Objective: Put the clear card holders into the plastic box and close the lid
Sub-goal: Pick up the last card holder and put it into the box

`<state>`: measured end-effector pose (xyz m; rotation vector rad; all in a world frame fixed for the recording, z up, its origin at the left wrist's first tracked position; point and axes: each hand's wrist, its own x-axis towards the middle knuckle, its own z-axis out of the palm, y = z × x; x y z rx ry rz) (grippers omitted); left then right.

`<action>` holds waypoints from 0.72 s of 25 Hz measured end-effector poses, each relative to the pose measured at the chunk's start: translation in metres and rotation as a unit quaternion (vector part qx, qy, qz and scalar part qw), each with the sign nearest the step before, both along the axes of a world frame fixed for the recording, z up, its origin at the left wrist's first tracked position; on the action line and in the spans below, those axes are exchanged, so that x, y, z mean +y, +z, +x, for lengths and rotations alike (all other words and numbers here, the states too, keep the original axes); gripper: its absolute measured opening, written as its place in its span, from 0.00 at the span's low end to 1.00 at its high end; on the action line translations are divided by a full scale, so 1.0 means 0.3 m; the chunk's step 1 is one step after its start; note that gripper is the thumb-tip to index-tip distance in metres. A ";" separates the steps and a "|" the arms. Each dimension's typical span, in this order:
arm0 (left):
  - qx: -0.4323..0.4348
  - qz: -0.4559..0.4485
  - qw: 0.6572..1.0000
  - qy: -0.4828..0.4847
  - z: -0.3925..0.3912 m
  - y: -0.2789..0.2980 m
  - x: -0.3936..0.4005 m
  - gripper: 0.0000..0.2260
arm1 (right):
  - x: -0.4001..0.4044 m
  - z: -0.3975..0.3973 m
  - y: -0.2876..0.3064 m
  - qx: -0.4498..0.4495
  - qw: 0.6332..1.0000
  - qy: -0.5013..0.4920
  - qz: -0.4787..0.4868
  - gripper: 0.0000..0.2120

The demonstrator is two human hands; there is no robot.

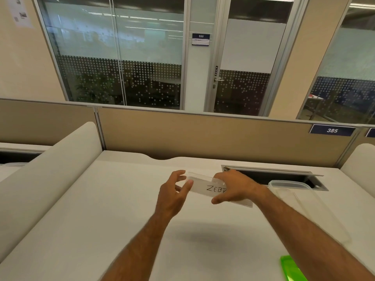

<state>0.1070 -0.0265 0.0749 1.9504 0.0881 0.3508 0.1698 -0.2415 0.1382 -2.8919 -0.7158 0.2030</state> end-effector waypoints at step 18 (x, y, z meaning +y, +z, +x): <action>0.157 0.474 0.864 -0.066 0.026 -0.505 -0.083 0.49 | -0.741 0.033 -0.207 -0.065 0.862 -0.500 0.040 0.33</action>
